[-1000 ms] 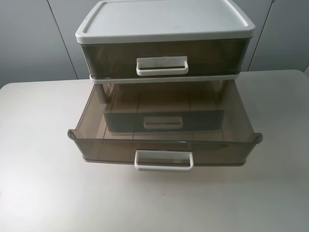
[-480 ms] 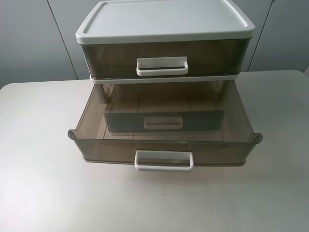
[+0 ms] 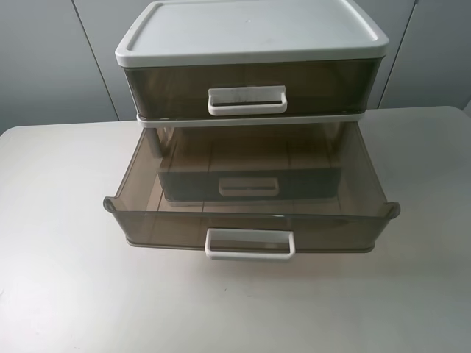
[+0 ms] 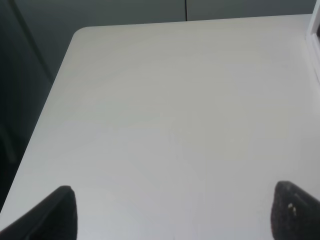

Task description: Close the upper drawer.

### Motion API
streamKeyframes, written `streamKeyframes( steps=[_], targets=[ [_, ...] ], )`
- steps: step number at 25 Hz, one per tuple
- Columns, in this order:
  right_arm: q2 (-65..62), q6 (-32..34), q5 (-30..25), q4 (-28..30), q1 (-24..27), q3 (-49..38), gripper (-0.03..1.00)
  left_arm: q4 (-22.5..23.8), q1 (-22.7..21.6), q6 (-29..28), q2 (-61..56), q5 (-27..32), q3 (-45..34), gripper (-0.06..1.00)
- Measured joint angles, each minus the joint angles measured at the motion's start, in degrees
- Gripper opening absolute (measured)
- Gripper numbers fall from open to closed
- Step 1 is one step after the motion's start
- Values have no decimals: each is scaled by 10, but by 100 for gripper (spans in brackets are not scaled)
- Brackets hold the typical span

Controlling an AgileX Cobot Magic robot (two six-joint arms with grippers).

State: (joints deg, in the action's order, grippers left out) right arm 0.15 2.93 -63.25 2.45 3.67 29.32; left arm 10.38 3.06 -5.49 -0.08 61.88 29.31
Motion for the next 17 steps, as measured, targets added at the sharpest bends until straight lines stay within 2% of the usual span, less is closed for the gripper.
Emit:
streamKeyframes(
  steps=[17],
  targets=[
    [-2, -23, 4, -16, -2, 0, 70, 0, 0, 0, 0, 0, 0, 74]
  ],
)
